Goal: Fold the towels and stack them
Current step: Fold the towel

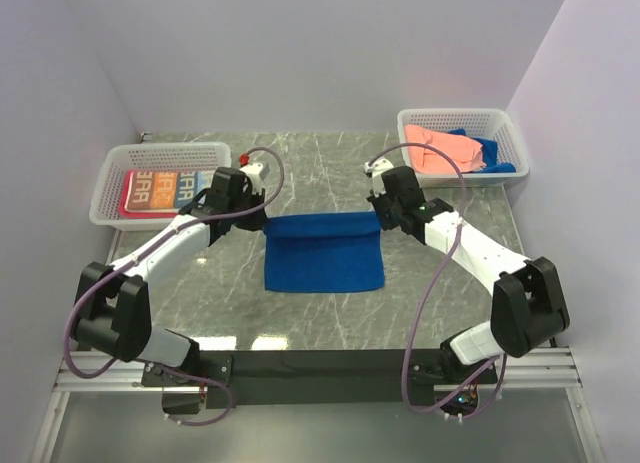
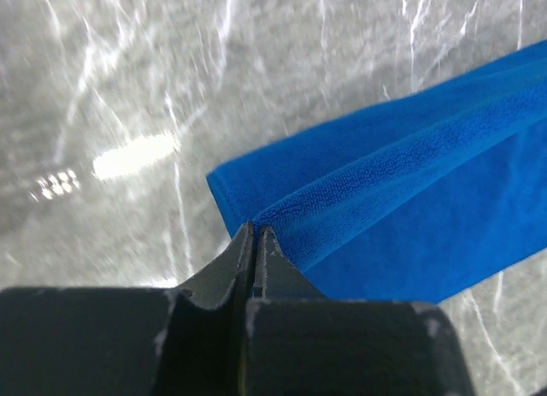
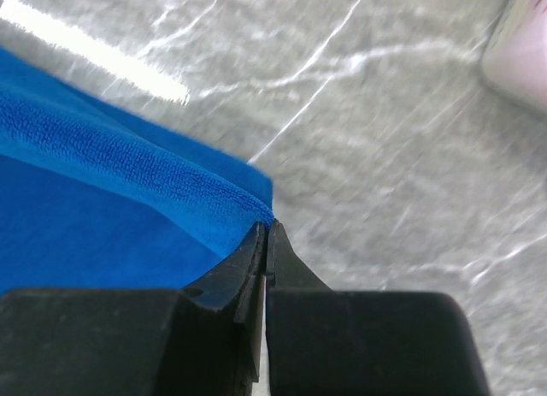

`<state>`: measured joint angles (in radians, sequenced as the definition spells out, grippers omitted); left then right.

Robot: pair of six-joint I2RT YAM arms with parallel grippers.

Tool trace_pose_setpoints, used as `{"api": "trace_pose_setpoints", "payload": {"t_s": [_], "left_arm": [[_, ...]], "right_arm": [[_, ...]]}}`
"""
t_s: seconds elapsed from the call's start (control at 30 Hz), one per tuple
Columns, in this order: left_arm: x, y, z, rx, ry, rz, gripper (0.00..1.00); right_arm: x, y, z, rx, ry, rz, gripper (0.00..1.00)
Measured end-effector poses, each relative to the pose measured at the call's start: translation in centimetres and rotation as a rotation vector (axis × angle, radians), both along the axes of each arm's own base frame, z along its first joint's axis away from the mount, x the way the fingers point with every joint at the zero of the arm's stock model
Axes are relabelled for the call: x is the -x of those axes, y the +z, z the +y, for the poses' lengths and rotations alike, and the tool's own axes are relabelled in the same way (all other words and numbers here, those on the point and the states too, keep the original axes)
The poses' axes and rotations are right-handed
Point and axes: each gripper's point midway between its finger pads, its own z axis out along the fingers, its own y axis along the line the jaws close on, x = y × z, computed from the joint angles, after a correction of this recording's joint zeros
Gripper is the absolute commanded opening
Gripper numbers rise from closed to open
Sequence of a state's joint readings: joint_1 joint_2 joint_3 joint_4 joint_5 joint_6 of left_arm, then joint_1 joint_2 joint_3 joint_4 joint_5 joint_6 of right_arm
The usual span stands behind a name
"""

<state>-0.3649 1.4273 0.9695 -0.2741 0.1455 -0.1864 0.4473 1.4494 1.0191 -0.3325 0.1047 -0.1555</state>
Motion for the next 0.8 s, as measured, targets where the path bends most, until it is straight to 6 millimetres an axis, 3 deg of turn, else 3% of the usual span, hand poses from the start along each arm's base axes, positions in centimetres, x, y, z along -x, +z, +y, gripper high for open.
{"api": "trace_pose_setpoints", "payload": {"t_s": [0.27,0.8], "left_arm": [[2.5,-1.9,-0.1,0.022,0.048,0.101,0.01],[5.7,-4.1,0.4,0.031,0.103,0.236,0.01]], "right_arm": [[3.5,-1.4,-0.1,-0.082,-0.064,0.122,0.00],[7.5,-3.8,-0.3,-0.114,-0.120,0.300,0.00]]}}
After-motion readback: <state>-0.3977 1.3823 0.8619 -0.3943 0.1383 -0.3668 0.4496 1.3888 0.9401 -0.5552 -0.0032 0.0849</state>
